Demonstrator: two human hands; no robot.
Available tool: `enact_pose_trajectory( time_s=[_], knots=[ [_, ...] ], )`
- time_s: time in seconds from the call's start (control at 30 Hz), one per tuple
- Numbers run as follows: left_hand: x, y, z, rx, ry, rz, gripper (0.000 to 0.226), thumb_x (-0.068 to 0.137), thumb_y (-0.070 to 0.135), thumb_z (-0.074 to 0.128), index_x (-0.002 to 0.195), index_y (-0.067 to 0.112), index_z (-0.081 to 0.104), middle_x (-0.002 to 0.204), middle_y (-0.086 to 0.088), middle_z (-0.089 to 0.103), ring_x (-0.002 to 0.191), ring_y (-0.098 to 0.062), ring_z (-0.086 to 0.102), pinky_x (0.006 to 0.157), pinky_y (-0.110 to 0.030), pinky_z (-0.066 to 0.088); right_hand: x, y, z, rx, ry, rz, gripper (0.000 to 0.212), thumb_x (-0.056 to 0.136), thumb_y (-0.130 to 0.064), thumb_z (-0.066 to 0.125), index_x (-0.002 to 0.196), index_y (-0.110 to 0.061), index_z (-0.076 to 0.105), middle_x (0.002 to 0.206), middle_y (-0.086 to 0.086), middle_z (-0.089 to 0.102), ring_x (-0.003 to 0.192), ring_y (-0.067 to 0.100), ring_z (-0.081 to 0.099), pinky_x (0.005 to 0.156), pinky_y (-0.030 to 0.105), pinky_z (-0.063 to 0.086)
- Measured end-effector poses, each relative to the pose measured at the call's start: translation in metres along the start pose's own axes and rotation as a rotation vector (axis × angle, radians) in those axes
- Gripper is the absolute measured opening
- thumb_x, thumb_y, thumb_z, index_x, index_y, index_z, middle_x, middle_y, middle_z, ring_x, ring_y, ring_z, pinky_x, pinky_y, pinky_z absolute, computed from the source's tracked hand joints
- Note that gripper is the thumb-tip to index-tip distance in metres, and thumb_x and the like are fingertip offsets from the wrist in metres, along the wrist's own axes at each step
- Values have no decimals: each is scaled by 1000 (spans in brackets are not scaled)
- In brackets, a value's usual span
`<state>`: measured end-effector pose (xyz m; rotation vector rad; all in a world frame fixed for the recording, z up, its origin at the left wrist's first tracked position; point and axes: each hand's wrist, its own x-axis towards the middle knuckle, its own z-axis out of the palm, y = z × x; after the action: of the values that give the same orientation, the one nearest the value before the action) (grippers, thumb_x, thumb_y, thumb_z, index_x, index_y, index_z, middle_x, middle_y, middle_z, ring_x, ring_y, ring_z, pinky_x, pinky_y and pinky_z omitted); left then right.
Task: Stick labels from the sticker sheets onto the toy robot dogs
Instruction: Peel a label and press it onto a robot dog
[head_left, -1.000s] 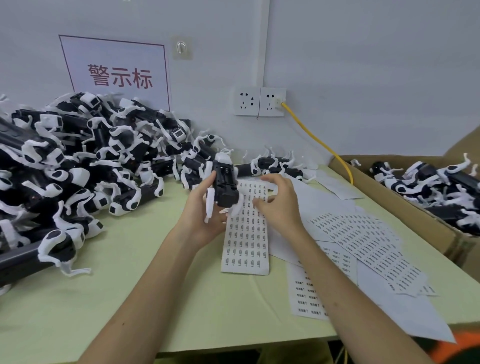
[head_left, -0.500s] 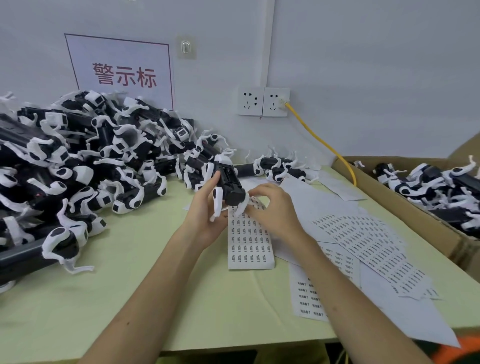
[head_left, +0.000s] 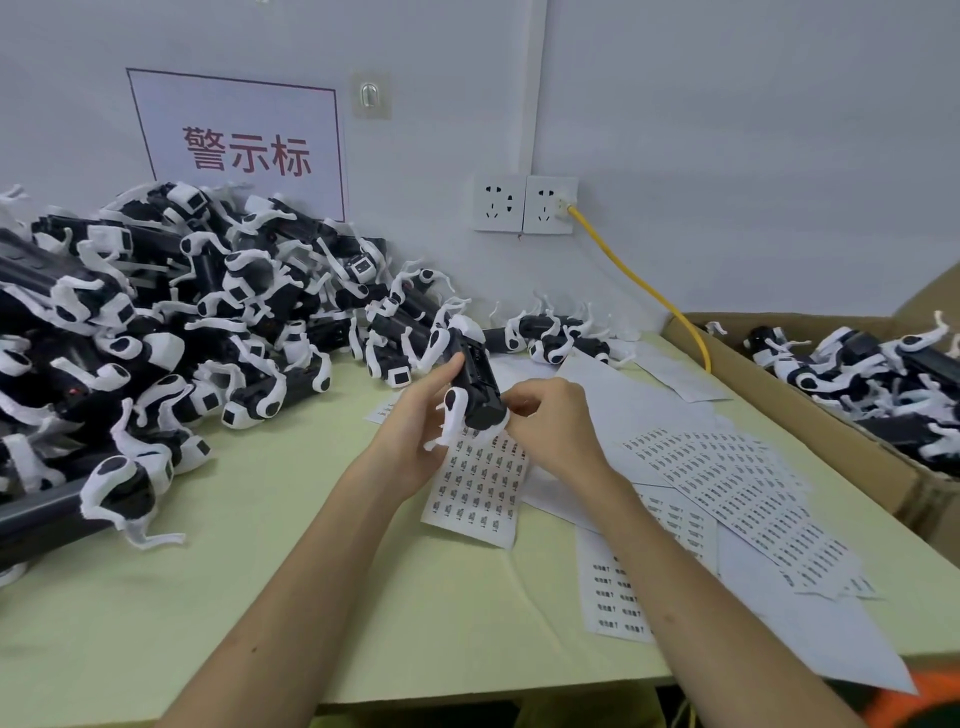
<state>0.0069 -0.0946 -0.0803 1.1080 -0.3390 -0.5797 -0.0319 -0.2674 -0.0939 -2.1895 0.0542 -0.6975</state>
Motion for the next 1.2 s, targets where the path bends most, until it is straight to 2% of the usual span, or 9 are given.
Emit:
enact_pose_trajectory(
  time_s=[0.13,0.3,0.43,0.57,0.77,0.9,1.0,1.1,1.2],
  knots=[
    [-2,2,3,6,20,-4,38,90,51,69,101,18,83,116,-12,76,101,-26,76,78,-30,60,0,-1,2,4,14,21,11,85,-23,77,75,-20,81,66,-12,71,58,4,63,55,19,48],
    [1,1,4,22,40,30,35,90,50,70,102,20,83,109,-9,78,90,-20,76,70,-24,59,0,-5,0,54,11,57,18,88,-16,73,72,-15,79,59,-10,69,56,14,68,59,35,60],
    [2,-2,3,37,70,28,45,87,50,72,118,19,78,124,-9,74,118,-24,69,108,-38,47,0,-6,-4,136,13,121,20,88,-9,71,69,-11,76,59,-4,70,53,14,70,49,28,56],
    [-1,2,6,8,57,24,38,91,46,69,110,14,79,107,-8,78,87,-18,76,74,-25,55,1,-5,-7,91,30,83,16,88,-15,75,72,-18,78,68,-8,73,61,14,71,63,33,60],
    [-4,3,6,12,65,48,43,92,45,67,109,7,79,118,-20,74,107,-30,72,104,-40,49,0,-7,-6,69,11,22,10,84,-26,81,80,-32,74,80,-16,73,78,-1,68,74,24,56],
    [-4,1,7,47,77,32,51,93,47,67,116,2,75,120,-20,73,113,-36,70,112,-42,45,0,-8,-8,60,16,66,18,83,-24,83,73,-36,74,72,-19,72,65,-1,67,67,21,54],
    [-3,1,10,51,72,61,45,94,44,65,114,6,74,116,-22,72,103,-31,70,106,-42,50,-1,-11,-6,62,15,57,26,85,-19,80,65,-34,73,63,-15,70,60,5,68,66,32,60],
    [-4,2,14,25,77,88,35,97,42,64,107,13,81,110,-18,76,98,-27,74,83,-31,60,-2,-13,-4,80,-5,56,23,87,-17,77,67,-26,75,65,-9,72,59,12,70,67,38,61],
    [-5,3,13,-9,103,88,32,96,43,64,97,18,84,105,-14,79,93,-24,77,69,-23,60,-2,-14,-4,139,-40,77,15,89,-16,76,75,-18,79,67,-5,74,61,16,71,63,34,61]
  ],
)
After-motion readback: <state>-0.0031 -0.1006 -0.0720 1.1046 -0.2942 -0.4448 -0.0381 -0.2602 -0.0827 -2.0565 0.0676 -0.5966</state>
